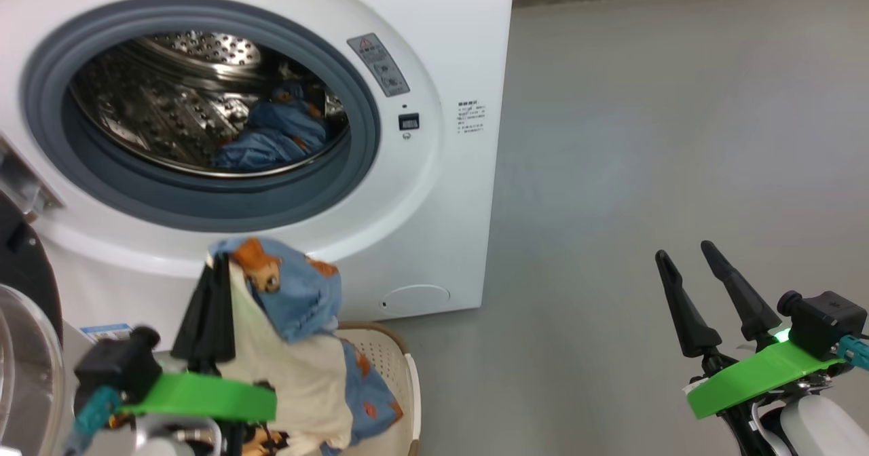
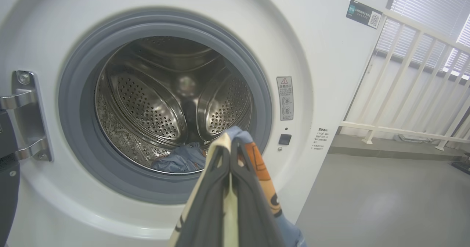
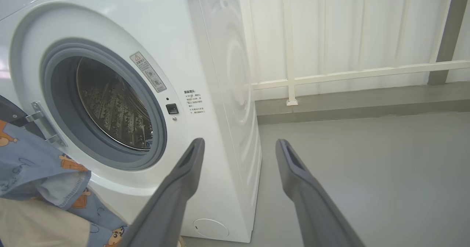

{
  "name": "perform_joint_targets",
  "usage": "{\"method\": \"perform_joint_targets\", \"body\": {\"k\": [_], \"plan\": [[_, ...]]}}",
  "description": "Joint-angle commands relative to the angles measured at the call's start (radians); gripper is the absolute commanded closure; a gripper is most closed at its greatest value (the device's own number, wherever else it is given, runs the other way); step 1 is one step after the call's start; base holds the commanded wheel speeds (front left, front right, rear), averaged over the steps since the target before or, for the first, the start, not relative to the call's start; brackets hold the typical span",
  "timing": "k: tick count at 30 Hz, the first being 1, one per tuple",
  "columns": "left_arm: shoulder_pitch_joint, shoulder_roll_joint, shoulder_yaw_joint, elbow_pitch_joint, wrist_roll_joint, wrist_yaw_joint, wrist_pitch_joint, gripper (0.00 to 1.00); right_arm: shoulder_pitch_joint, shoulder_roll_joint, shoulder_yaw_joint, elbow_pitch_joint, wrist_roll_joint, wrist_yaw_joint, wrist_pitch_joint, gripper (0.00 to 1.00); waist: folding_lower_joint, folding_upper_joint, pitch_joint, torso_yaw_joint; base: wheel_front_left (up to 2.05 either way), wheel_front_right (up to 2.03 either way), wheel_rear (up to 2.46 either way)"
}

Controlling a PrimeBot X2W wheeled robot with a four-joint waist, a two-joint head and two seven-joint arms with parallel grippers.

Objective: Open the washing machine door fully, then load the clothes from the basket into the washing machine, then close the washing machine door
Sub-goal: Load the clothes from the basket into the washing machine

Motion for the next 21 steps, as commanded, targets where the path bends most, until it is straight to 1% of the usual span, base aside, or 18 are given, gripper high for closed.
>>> {"method": "perform_joint_targets", "body": {"k": [1,5,10,11,15,21], "plan": [[-0.078,0.022,0.032,-0.019,0.010,0.009,0.000,1.00,-0.020,-0.024,0.014,-0.029,-0.004,0.004,-0.008,0.00,0.0000,0.0000,0.028,-0.005,0.00,0.00,0.00],[-0.170,0.031,0.039,0.025,0.012,0.012,-0.002,1.00,-0.033,-0.040,0.014,-0.039,-0.002,0.004,-0.008,0.00,0.0000,0.0000,0.078,-0.014,0.00,0.00,0.00],[-0.329,0.050,0.039,0.147,0.025,0.010,0.007,1.00,-0.062,-0.065,0.011,-0.059,0.003,0.004,-0.008,0.00,0.0000,0.0000,0.162,-0.032,0.00,0.00,0.00],[-0.329,0.050,0.039,0.147,0.025,0.010,0.007,1.00,-0.062,-0.065,0.011,-0.059,0.003,0.004,-0.008,0.00,0.0000,0.0000,0.162,-0.032,0.00,0.00,0.00],[-0.461,0.068,0.043,0.298,0.031,0.009,0.005,1.00,-0.087,-0.081,0.007,-0.079,0.007,0.004,-0.008,0.00,0.0000,0.0000,0.243,-0.054,0.00,0.00,0.00],[-0.654,0.094,0.059,0.521,0.034,0.009,-0.031,1.00,-0.114,-0.107,-0.012,-0.109,0.007,0.004,-0.008,0.00,0.0000,0.0000,0.377,-0.084,0.00,0.00,0.00]]}}
